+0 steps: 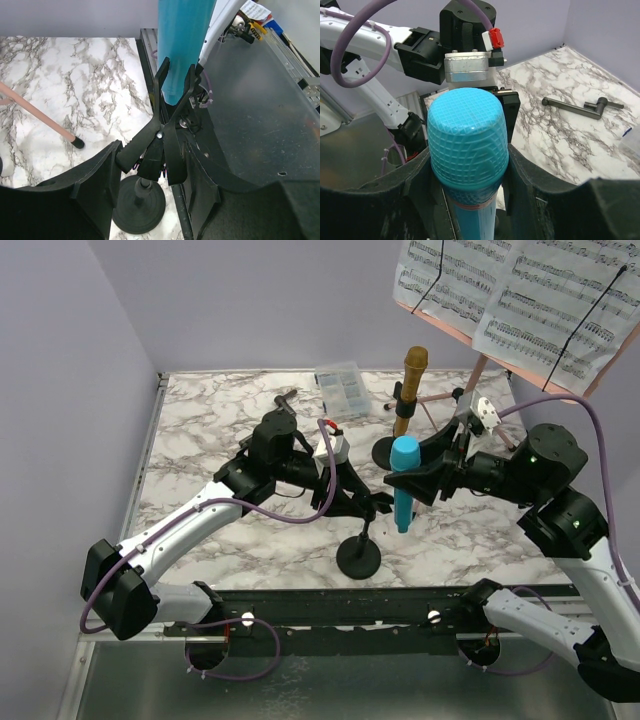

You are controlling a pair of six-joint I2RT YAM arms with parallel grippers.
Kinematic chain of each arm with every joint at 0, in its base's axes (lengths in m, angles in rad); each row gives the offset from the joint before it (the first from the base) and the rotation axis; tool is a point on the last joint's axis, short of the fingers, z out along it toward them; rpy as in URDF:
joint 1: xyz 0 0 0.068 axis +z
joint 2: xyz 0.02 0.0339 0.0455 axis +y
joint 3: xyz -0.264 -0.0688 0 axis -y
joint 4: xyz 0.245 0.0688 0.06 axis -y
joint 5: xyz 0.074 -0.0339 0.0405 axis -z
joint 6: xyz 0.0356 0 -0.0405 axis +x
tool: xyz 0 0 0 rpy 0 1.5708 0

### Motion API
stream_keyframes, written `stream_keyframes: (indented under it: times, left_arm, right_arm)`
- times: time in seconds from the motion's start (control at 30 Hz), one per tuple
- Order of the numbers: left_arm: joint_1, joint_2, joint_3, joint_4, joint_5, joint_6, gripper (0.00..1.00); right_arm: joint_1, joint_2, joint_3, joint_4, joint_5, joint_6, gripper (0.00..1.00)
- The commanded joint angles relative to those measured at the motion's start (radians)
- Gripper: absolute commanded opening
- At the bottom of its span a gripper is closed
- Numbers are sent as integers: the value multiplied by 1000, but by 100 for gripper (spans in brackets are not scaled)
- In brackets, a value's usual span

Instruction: Set up the instrument practice props

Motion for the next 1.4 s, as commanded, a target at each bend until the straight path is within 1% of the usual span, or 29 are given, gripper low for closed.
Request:
stream_keyframes:
  times: [0.0,0.03,0.07,0.2,0.33,0.43,0.53,0.57,0.63,0.67,0.7,0.73,0.77,0.8,0.83,0.97,1.17,1.37]
  left_arm:
    - [4,-34,-9,26,-22,-13,61]
    - [4,-41,-12,26,-12,-11,83]
    - [3,-48,-17,50,-12,-17,88]
    - [4,-51,-21,79,8,-50,89]
    - [4,-42,-12,81,16,-57,88]
    - [3,-36,-7,81,23,-92,85]
    - [4,-28,-6,75,23,-93,81]
    - [3,-24,-2,63,24,-88,78]
    - [3,-17,7,41,25,-76,66]
    - [5,-14,12,32,24,-68,52]
    - [3,-12,17,14,18,-66,28]
    - [3,-11,19,3,6,-66,8]
    - [3,-12,17,2,0,-66,2]
    - [4,-13,16,-1,-1,-66,0]
    - [4,-15,16,-3,-1,-42,0]
    - [4,-17,19,-9,-13,-38,0]
    - [4,-11,26,-20,-13,-40,0]
    - [4,-10,28,-22,-7,-43,0]
  right_arm:
    - [2,2,32,41,-4,-28,1]
    - [2,-1,33,37,5,-29,1]
    - [1,-5,33,34,9,-29,1]
    - [1,-4,33,28,2,-23,1]
    - [2,2,36,38,-4,-15,1]
    - [1,9,43,42,-19,-11,1]
    - [1,6,46,51,-23,-7,1]
    - [2,5,48,55,-22,-5,0]
    - [2,3,51,60,-22,-3,1]
    - [2,3,52,60,-23,-4,1]
    - [1,2,53,60,-19,-6,1]
    - [2,3,54,58,-16,-7,1]
    - [2,5,58,56,-17,-9,0]
    - [2,6,59,54,-16,-11,1]
    - [2,9,60,55,-17,-12,1]
    - [2,16,50,78,-36,-4,1]
    - [2,34,-19,182,-104,38,1]
    - [2,18,-103,243,-144,-10,1]
